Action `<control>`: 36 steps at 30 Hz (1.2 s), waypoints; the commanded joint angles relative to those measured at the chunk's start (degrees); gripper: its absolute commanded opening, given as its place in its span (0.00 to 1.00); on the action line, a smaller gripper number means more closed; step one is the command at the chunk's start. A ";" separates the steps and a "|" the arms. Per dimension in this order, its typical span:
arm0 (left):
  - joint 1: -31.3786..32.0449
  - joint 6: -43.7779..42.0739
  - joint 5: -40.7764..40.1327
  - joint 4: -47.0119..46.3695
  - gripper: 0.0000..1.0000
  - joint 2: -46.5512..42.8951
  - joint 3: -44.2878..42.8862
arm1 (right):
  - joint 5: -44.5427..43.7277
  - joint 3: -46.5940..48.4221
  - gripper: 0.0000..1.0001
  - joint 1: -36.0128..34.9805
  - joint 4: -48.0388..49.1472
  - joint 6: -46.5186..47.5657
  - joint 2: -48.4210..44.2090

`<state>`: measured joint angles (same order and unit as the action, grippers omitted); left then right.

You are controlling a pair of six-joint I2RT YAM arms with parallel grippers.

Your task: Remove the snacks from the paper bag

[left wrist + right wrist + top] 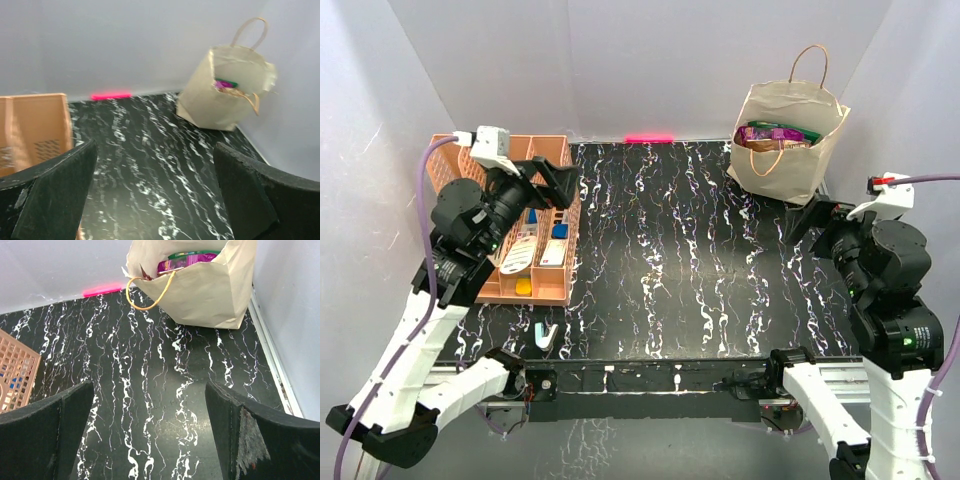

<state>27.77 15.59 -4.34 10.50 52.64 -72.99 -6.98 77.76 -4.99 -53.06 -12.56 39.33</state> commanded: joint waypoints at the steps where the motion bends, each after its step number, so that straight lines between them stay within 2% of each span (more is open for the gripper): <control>1: -1.72 8.67 16.89 -10.00 0.98 0.41 5.14 | 2.76 -2.89 0.98 0.84 1.69 -0.92 -1.25; 6: -0.84 15.65 29.88 -18.55 0.98 4.58 10.28 | 4.98 -4.83 0.98 1.25 3.46 -0.45 0.10; 12: 2.31 17.26 36.08 -22.61 0.97 14.43 8.12 | 4.05 -4.17 0.98 1.44 5.95 3.79 5.04; 20: 4.45 9.07 30.29 -14.60 0.98 26.24 -1.95 | -1.16 4.14 0.98 1.51 5.95 8.93 17.31; 24: 5.02 6.80 28.68 -14.20 0.98 27.17 -0.70 | -2.30 7.51 0.98 1.55 7.63 12.24 22.40; 28: 5.43 4.92 28.11 -15.35 0.98 26.69 2.36 | -2.01 12.15 0.98 1.63 8.10 19.61 26.69; 32: 5.48 3.48 27.97 -15.64 0.99 26.35 4.74 | 0.01 14.73 0.98 0.42 8.63 24.83 29.99; 36: 5.45 3.74 28.80 -17.02 0.98 26.01 6.88 | 11.22 15.79 0.97 -0.27 8.72 30.76 33.17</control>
<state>33.04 20.78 23.99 -4.32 80.82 -67.35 -5.69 90.39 -4.25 -47.53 9.69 70.26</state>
